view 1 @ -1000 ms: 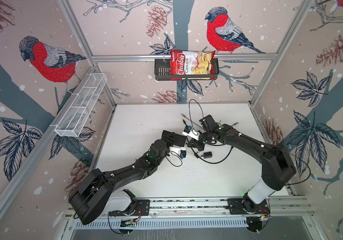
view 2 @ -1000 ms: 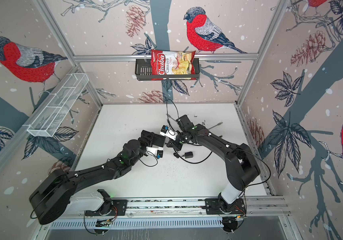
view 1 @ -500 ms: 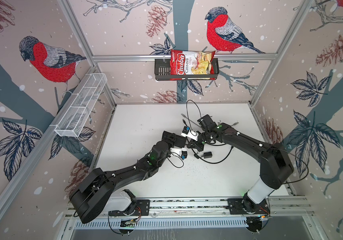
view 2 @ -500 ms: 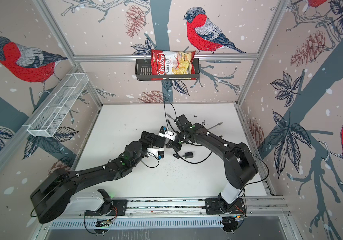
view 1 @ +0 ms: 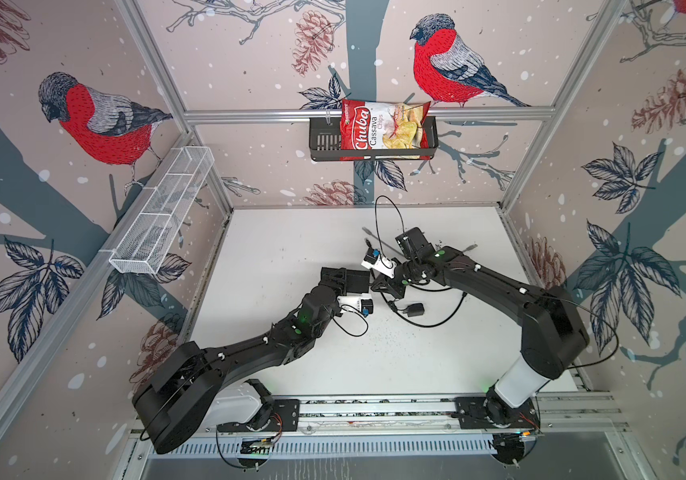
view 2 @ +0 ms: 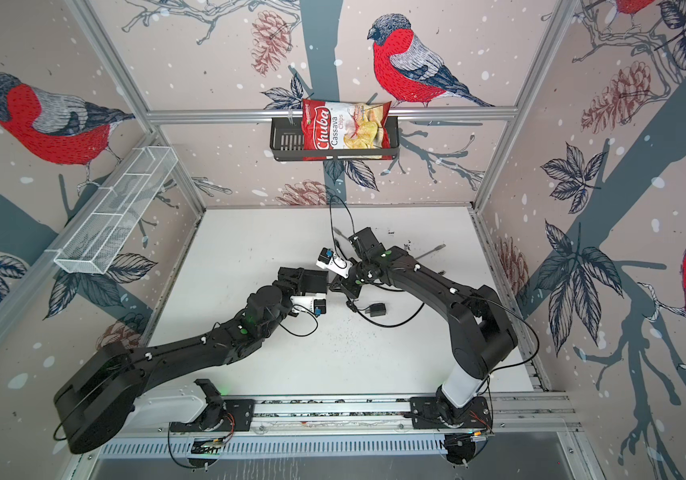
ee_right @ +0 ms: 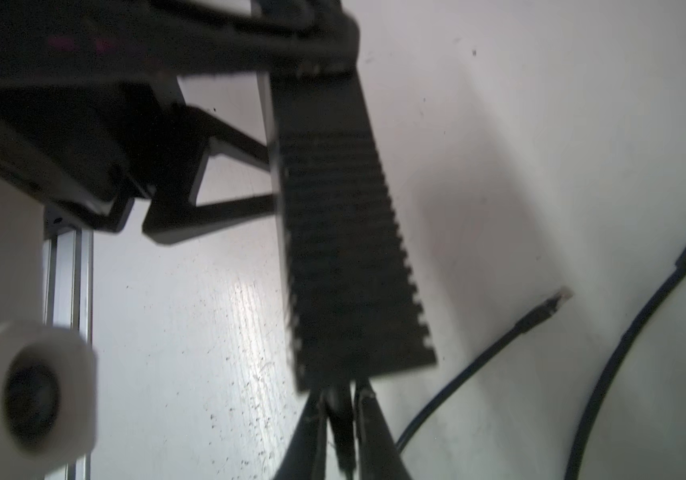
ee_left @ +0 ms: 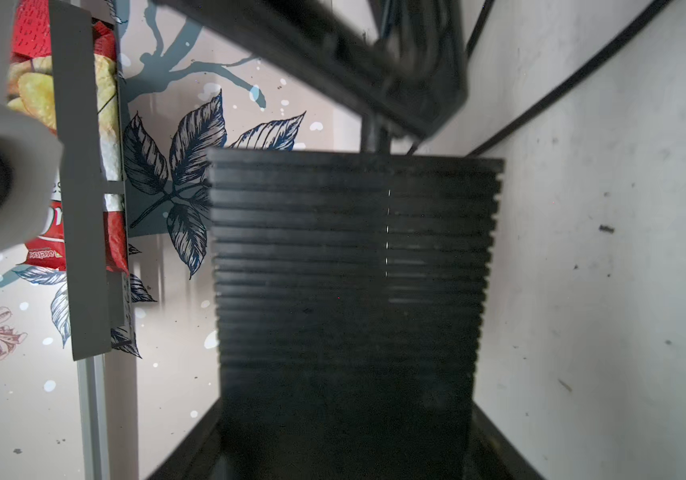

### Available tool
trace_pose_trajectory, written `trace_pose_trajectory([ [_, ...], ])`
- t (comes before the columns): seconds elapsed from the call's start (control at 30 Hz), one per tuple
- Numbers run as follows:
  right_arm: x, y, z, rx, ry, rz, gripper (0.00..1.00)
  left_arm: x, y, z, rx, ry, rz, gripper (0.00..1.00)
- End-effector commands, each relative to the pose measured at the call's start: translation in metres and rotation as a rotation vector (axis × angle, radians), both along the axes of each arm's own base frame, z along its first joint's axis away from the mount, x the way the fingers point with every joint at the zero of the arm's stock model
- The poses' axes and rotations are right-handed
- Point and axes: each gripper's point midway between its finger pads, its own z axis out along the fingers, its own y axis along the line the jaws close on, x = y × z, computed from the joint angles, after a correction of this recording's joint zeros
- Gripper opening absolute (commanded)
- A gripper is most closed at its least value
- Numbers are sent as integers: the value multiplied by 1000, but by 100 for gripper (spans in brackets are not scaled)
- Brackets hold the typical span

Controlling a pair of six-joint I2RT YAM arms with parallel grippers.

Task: Insert the plug into the switch port
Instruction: 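Push the barrel plug into the port on the switch end with the right gripper, then open the right gripper off the plug and withdraw while the left lowers the switch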

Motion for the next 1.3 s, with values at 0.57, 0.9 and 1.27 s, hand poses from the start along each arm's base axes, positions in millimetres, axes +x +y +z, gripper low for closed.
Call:
trace_pose_trajectory([
  [0.57,45,-4,40,115,-175,-105,99,1,4,-19,-173,376,100,57],
  [0.9,94,-43,62,149,-232,-397,99,16,13,-30,-253,504,268,57],
  [1.27,138,-148,103,295,-435,-1087,99,22,13,-55,-373,797,522,58],
])
